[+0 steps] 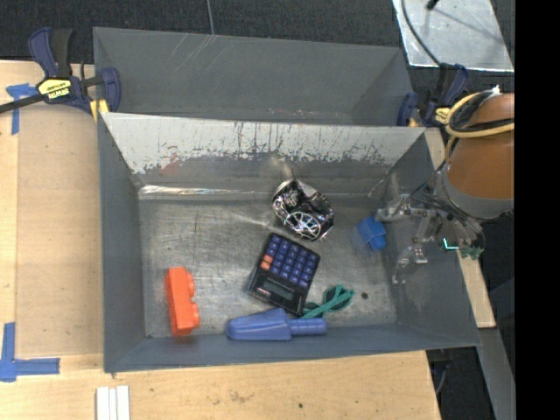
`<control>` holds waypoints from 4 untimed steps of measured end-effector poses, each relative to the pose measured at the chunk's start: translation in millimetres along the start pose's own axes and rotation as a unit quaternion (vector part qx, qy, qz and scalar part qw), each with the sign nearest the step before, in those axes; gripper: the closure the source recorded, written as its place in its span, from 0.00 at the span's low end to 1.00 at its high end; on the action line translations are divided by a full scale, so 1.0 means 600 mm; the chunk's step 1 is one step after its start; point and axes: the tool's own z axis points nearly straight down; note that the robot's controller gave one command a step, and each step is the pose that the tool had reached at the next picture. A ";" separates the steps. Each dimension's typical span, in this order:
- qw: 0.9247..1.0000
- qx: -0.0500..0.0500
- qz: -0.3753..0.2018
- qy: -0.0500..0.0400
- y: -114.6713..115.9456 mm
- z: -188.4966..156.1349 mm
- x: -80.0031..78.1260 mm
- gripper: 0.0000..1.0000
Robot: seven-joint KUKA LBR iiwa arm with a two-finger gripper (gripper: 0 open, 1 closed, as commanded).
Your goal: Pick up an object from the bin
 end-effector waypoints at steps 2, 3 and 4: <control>0.996 0.003 -0.094 -0.008 0.024 0.039 -0.056 0.00; 1.000 0.002 -0.004 -0.012 0.024 0.088 0.011 1.00; 1.000 0.002 -0.005 -0.012 0.025 0.088 0.010 1.00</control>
Offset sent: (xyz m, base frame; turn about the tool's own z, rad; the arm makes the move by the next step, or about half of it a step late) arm 0.0579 0.0320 -0.0590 -0.3608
